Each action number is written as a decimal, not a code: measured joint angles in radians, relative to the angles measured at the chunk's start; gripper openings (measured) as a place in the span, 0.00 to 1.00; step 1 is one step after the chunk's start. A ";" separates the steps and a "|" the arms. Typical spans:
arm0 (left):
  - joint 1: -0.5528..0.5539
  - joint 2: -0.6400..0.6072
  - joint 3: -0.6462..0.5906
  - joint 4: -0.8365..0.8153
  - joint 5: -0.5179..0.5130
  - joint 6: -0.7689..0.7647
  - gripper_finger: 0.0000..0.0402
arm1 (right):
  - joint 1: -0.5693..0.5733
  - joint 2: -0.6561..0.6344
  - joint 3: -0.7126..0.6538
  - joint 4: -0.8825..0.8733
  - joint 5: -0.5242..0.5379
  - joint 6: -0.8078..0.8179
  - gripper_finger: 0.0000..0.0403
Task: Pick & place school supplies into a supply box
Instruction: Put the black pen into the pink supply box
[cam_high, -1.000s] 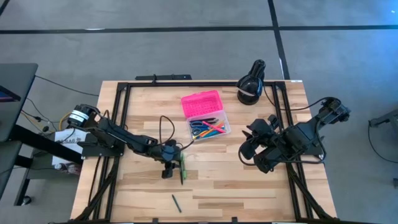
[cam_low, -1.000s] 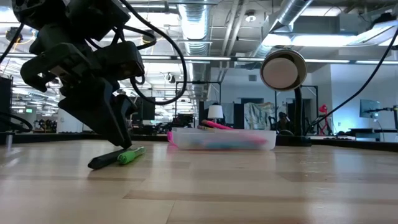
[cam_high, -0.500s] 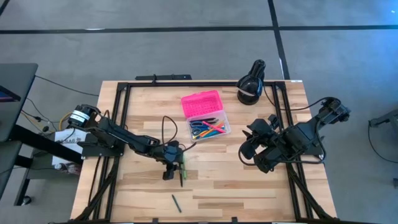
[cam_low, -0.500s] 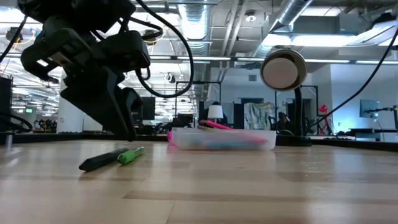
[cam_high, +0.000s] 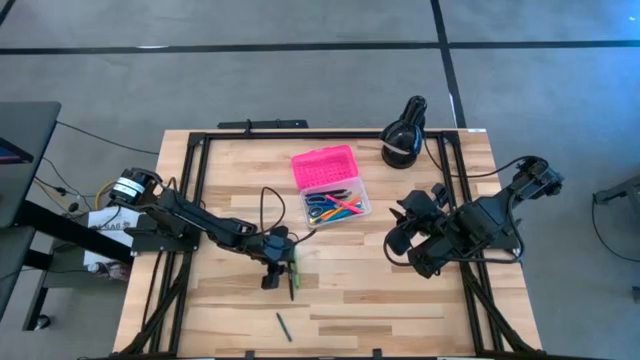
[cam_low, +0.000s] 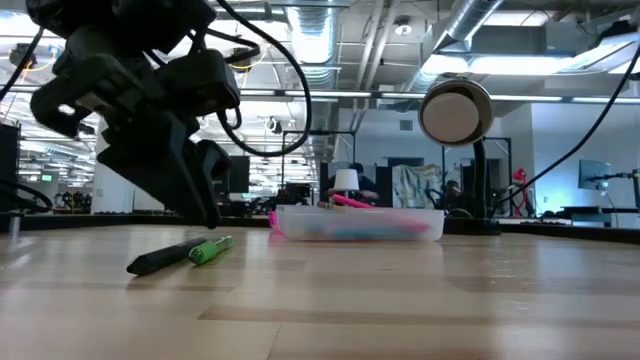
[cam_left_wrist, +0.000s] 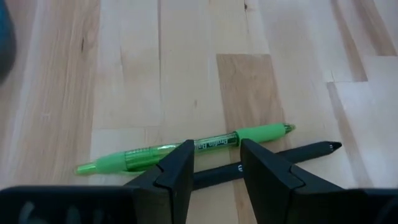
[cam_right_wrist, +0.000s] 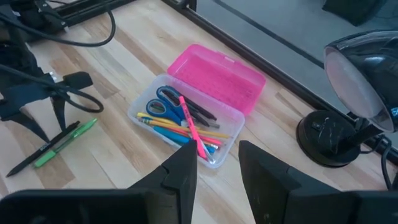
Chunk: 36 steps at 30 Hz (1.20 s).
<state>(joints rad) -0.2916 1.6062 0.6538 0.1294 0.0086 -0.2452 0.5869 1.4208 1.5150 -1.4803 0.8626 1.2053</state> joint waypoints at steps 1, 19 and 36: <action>0.000 0.000 -0.005 0.001 -0.008 0.000 0.31 | 0.000 0.000 0.000 0.000 0.004 0.000 0.28; -0.005 0.000 -0.054 0.038 -0.021 -0.033 0.31 | 0.000 0.000 0.000 0.000 0.010 0.000 0.28; -0.004 -0.029 -0.047 -0.044 0.026 -0.060 0.31 | 0.000 0.000 0.000 -0.003 0.004 0.000 0.28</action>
<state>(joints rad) -0.2958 1.5774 0.6063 0.0852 0.0346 -0.3048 0.5869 1.4211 1.5150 -1.4837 0.8670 1.2053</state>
